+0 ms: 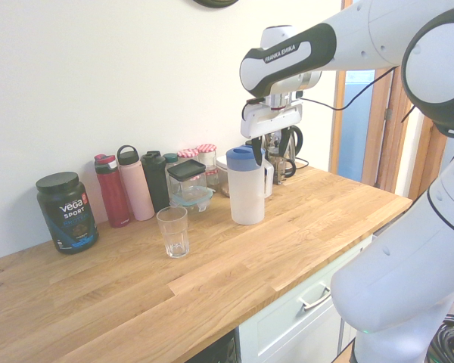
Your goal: Pour me some water
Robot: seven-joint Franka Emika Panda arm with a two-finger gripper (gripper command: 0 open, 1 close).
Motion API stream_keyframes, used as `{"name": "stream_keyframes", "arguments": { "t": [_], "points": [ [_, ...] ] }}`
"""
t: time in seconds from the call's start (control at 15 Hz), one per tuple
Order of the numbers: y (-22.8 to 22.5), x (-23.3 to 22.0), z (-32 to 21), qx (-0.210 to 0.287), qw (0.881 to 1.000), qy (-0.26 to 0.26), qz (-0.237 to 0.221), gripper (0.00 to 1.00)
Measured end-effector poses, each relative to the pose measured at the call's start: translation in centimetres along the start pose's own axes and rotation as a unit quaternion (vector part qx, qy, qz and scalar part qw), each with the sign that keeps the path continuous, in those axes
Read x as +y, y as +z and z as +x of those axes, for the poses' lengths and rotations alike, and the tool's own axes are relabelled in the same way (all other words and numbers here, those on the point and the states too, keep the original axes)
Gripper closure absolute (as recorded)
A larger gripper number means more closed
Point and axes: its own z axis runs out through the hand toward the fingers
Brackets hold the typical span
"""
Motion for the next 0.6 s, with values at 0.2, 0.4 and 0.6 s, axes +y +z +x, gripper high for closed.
{"name": "stream_keyframes", "arguments": {
  "t": [0.2, 0.4, 0.6],
  "points": [
    [1.3, 0.1, 0.6, 0.004, 1.0, -0.003, 0.01, 1.0],
    [2.6, -0.2, 1.1, 0.007, 1.0, -0.005, 0.02, 1.0],
    [3.9, -0.6, 1.3, 0.009, 1.0, -0.006, 0.026, 1.0]
  ]
}}
